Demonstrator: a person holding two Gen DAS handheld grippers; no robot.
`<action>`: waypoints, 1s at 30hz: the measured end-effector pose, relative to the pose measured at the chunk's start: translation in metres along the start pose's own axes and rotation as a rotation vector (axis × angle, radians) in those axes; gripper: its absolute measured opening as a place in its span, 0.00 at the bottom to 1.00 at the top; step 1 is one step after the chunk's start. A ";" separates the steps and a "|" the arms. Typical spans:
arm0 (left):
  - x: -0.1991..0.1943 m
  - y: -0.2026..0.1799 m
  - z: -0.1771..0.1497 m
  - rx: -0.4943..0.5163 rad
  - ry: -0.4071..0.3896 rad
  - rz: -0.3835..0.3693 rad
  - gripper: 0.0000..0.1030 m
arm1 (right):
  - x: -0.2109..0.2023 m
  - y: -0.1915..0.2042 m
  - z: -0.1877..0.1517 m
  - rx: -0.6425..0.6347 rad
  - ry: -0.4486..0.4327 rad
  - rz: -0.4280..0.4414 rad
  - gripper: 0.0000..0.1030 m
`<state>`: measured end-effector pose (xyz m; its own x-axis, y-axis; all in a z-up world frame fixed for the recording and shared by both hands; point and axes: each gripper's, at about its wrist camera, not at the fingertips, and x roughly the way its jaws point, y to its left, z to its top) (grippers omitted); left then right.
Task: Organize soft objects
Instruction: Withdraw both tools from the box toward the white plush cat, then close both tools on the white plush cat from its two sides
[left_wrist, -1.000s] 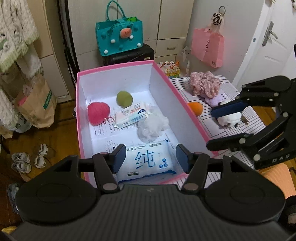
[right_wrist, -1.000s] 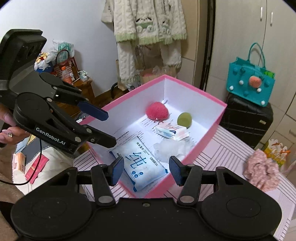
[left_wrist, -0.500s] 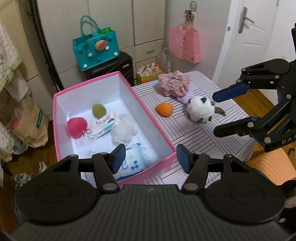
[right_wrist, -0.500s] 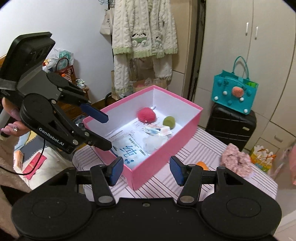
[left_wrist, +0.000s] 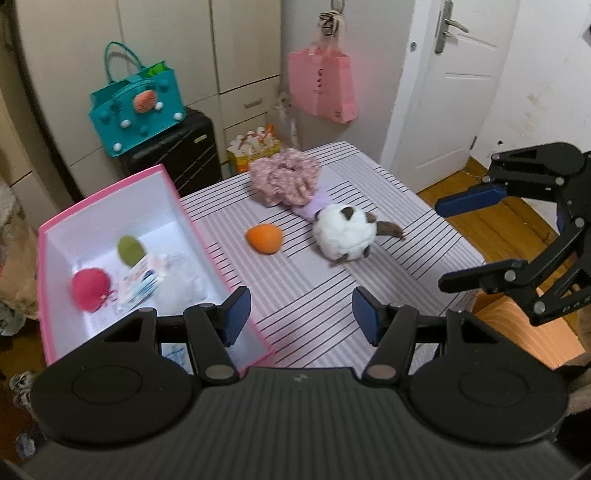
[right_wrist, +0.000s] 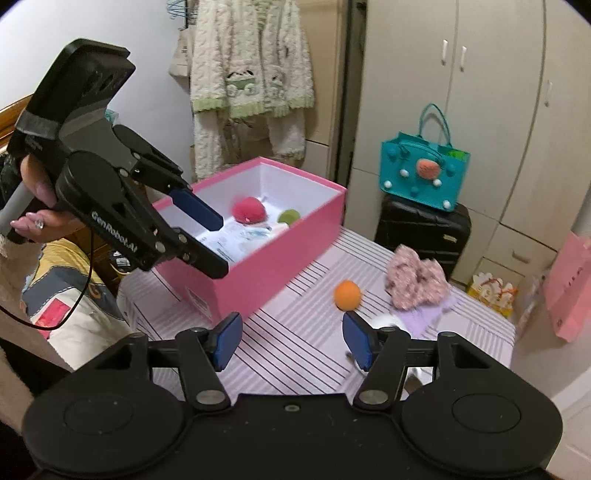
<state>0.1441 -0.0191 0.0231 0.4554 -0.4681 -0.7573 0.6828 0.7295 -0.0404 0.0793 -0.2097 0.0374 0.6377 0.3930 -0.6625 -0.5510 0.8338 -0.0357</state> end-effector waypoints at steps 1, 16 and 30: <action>0.003 -0.002 0.002 0.001 -0.001 -0.009 0.58 | 0.000 -0.004 -0.003 0.007 0.003 -0.003 0.65; 0.061 -0.023 0.025 -0.008 0.004 -0.102 0.58 | 0.021 -0.056 -0.048 0.063 0.041 -0.037 0.73; 0.098 -0.022 0.016 -0.131 -0.047 -0.129 0.58 | 0.059 -0.072 -0.080 -0.039 -0.045 0.013 0.74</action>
<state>0.1830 -0.0889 -0.0400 0.3970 -0.5826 -0.7092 0.6585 0.7191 -0.2221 0.1135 -0.2780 -0.0594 0.6534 0.4215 -0.6288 -0.5792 0.8132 -0.0568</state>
